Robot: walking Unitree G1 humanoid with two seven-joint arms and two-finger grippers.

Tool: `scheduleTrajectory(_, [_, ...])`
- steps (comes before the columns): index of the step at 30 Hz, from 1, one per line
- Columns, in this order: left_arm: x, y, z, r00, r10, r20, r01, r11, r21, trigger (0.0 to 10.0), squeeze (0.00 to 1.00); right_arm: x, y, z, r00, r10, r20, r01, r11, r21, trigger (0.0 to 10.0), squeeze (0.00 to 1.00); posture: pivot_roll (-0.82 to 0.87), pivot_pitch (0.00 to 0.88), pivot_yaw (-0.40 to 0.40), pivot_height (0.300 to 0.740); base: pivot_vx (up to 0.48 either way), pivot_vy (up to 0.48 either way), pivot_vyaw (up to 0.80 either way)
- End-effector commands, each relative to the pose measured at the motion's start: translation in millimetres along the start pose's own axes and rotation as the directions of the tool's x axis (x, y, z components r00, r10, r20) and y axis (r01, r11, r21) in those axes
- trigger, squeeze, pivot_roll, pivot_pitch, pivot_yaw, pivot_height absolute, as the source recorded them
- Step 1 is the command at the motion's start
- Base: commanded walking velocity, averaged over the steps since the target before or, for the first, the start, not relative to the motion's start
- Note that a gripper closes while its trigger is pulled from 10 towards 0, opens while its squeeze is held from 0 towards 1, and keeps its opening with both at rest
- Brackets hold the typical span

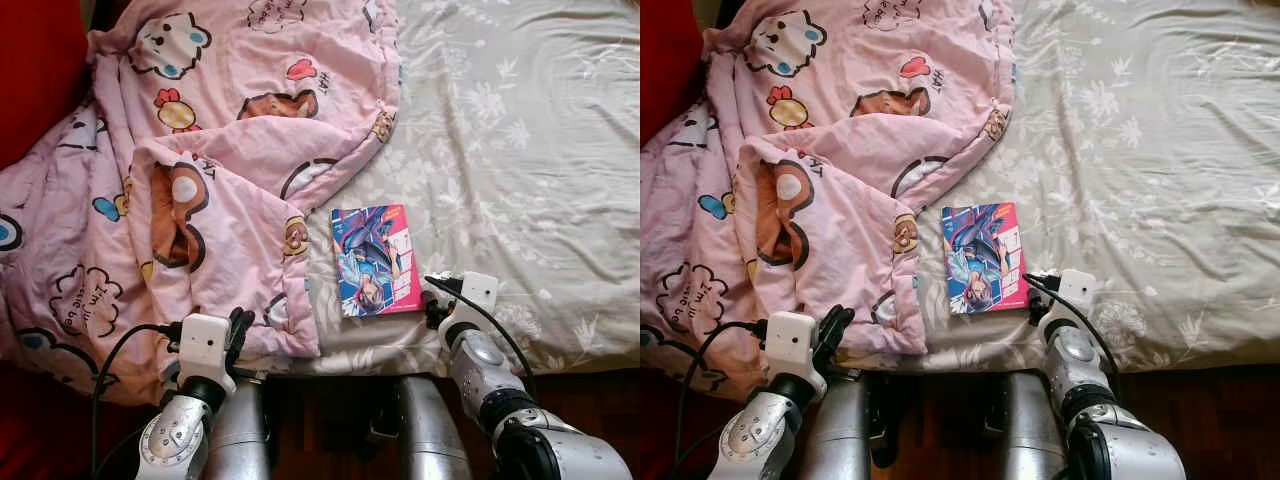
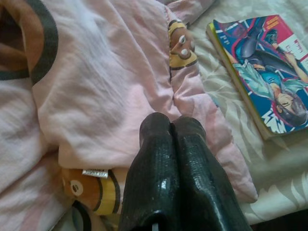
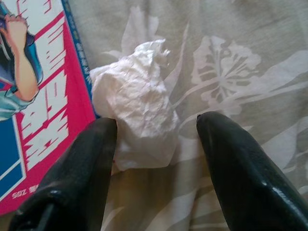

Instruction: Clean up the room

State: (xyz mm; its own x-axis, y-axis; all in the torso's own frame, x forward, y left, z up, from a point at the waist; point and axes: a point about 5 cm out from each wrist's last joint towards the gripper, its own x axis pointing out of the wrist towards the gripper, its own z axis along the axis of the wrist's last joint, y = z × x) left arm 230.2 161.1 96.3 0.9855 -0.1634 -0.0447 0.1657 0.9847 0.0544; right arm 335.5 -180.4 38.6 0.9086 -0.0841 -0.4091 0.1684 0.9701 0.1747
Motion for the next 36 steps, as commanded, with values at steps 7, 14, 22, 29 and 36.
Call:
scheduleTrajectory(7, [-8.8,0.1,-6,0.999,0.013,-0.044,-0.013,1.0,-0.018,10.0,0.0,-3.0,-5.6,-12,0.999,-0.013,-0.04,0.013,1.0,0.014,0.0,0.0,0.16,0.507,-0.012,0.645,0.0,0.0,0.0])
scheduleTrajectory(14, [-9.6,-0.3,-6,0.998,0.015,-0.053,-0.016,1.0,-0.02,10.0,0.0,-3.5,-3.7,-14,0.999,-0.001,-0.042,0.001,1.0,-0.003,0.0,0.0,0.16,0.509,-0.017,0.645,0.0,0.0,0.0])
scheduleTrajectory(22, [-9.6,-1.5,-6,0.998,0.012,-0.061,-0.013,1.0,-0.02,10.0,0.0,-4.6,1.3,-19,0.998,0.021,-0.051,-0.021,1.0,-0.017,0.0,0.0,0.17,0.509,-0.016,0.645,0.0,0.0,0.0])
scheduleTrajectory(29, [-8.2,-0.8,-7,0.998,0.014,-0.065,-0.015,1.0,-0.019,10.0,0.0,-5.0,1.1,-20,0.998,0.022,-0.055,-0.023,1.0,-0.019,0.0,0.0,0.16,0.498,-0.019,0.645,0.0,0.0,0.0])
scheduleTrajectory(36, [3.1,3.7,-25,0.994,0.031,-0.106,-0.034,0.999,-0.025,10.0,0.0,-6.3,-1.8,-23,0.998,0.014,-0.056,-0.016,1.0,-0.022,0.0,0.0,0.13,0.421,-0.042,0.645,0.0,0.0,0.0])
